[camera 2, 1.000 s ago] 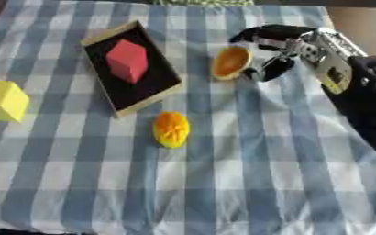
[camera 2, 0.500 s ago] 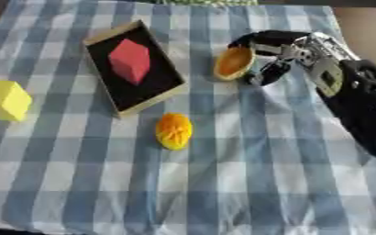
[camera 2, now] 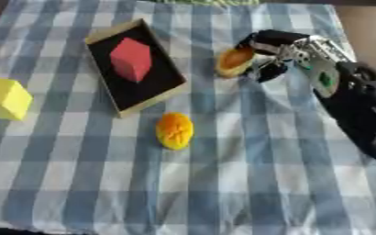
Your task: Pick up objects on the table and place them in the box.
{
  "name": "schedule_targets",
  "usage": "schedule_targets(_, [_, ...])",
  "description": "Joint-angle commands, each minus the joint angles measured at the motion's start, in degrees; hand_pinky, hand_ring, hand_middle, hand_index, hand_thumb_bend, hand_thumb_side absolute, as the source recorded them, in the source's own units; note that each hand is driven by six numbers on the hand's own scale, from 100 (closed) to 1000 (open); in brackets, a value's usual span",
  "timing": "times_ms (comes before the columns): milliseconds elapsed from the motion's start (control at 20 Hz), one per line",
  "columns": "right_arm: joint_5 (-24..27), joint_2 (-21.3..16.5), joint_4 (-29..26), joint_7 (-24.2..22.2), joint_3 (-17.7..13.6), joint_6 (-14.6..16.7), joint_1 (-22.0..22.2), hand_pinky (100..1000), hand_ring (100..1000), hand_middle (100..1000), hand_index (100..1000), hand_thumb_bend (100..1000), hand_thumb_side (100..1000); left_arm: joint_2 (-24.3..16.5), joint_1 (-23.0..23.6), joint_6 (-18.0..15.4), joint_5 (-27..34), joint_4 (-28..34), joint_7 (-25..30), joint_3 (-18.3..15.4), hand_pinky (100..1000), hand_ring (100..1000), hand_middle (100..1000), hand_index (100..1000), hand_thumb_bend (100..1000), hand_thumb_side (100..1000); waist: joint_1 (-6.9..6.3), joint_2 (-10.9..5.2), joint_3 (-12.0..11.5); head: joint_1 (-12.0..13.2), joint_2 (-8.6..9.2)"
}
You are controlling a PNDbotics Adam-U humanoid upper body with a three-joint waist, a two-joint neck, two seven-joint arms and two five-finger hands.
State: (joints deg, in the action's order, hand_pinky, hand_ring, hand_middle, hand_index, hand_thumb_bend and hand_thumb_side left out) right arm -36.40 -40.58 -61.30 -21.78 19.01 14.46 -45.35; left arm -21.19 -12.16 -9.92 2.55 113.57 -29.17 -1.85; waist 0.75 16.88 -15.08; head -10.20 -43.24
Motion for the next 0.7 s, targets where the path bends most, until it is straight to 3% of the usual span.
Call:
schedule_targets(50, [1.58,-1.83,-1.79,1.29,-0.73,-0.87,-0.76,907,895,667,789,100,100,-1.26,-0.54,-0.02,0.12,1.02,0.21,-0.12,777,744,782,840,250,559,0.67,-0.23,0.10,0.16,0.54])
schedule_targets(300, [3.91,-2.61,-3.99,0.99,-1.05,-2.20,-0.94,902,871,614,738,100,100,-1.33,-0.51,0.02,0.02,1.02,0.31,-0.12,777,744,783,840,249,559,0.72,-0.50,0.34,0.10,0.57])
schedule_targets(700, [8.56,-3.24,-10.68,5.23,-2.11,-5.50,-2.64,877,808,564,676,100,100,-1.52,-0.45,0.07,-0.07,1.02,0.32,-0.12,778,745,783,840,247,558,0.87,-0.88,0.42,0.01,0.42])
